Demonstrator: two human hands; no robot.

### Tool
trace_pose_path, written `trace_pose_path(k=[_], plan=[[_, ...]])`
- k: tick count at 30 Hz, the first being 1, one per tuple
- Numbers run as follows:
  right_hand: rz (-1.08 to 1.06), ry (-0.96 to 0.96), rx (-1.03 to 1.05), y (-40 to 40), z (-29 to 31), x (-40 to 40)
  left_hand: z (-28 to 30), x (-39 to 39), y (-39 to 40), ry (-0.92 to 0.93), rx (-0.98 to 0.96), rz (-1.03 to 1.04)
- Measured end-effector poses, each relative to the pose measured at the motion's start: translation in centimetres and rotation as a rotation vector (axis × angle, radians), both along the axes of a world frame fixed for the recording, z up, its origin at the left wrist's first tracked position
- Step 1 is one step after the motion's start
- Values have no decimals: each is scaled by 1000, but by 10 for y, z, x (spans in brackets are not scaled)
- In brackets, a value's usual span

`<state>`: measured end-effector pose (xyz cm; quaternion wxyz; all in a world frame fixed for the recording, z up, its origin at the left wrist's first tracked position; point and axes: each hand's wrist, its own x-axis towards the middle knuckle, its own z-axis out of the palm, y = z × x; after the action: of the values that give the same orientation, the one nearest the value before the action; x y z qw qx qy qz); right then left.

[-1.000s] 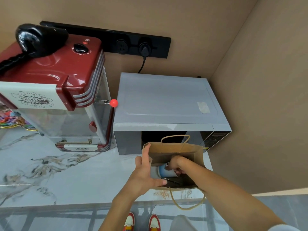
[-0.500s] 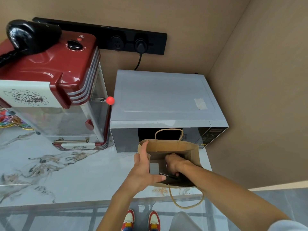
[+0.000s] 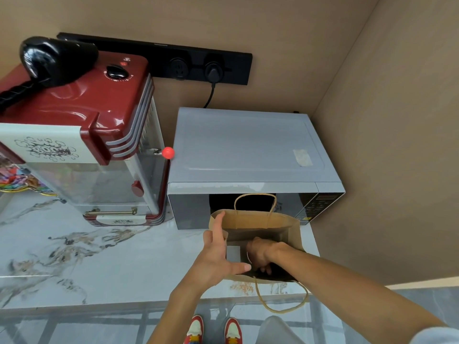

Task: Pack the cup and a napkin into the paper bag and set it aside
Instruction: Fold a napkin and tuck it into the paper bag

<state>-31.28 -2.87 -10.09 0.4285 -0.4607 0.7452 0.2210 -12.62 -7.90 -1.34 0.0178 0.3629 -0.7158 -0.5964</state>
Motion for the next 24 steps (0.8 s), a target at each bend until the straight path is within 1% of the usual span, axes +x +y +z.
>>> trace_pose_path(k=[4,9,13,17,20,24], plan=[[39,25,-31,-3,5,-2,0,0,-1,-5,1,-3],[109,72,-137,-5,11,0,-1,1,-2,-5,5,-11],[132,50,-108,-4,8,3,-2,0,-4,-3,16,-16],[113,38,-104,-5,6,2,-2,0,-5,3,19,-20],[120,47,-135,-7,10,-1,-1,-1,-6,8,21,-28],[112,54,-125,-7,24,3,1,-2,-7,16,22,-41]])
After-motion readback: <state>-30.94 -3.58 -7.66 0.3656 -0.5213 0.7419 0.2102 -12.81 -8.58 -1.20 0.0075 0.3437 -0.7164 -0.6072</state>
